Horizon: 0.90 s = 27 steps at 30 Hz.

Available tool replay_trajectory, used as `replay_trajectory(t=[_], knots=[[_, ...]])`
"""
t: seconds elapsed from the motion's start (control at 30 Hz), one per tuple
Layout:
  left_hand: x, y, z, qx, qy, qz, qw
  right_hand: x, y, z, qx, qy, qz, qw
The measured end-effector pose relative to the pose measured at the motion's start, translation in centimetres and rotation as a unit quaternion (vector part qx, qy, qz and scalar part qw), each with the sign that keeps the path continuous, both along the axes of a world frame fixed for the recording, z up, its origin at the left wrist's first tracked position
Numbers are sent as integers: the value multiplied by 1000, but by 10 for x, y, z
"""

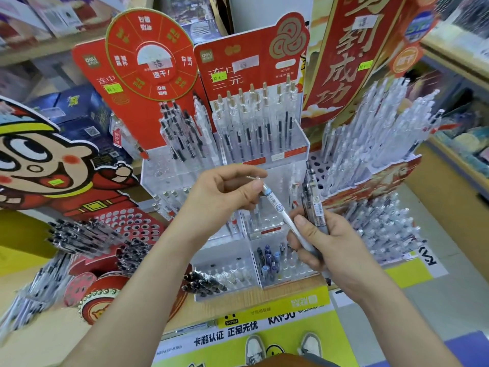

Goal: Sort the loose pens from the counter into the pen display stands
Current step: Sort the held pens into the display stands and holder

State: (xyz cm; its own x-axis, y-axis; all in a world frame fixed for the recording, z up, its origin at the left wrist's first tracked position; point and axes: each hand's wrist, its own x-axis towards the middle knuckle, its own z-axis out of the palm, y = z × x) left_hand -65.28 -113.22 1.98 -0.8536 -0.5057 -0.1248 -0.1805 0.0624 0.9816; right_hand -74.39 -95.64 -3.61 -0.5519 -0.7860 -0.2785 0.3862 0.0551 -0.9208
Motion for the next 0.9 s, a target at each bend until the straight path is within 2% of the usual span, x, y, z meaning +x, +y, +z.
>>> replay_trajectory(t=[0.17, 0.3, 0.43, 0.6, 0.73, 0.8, 0.9], knots=[[2, -3, 3, -1, 34, 19, 999, 4, -3, 0, 5, 0, 18, 1000], [20, -25, 18, -29, 108, 107, 988, 2, -6, 1, 30, -13, 19, 999], [44, -47, 28, -91, 113, 147, 978, 1, -15, 1, 0, -83, 24, 996], [59, -55, 21, -120, 101, 140, 978, 11, -22, 4, -51, -103, 42, 992], [57, -51, 13, -110, 109, 118, 981, 21, -24, 3, 21, -61, 48, 997], [55, -48, 10, -104, 109, 102, 983, 25, -22, 0, 47, -82, 31, 995], [51, -47, 4, -107, 105, 69, 986, 30, -16, -3, 26, -122, -5, 992]])
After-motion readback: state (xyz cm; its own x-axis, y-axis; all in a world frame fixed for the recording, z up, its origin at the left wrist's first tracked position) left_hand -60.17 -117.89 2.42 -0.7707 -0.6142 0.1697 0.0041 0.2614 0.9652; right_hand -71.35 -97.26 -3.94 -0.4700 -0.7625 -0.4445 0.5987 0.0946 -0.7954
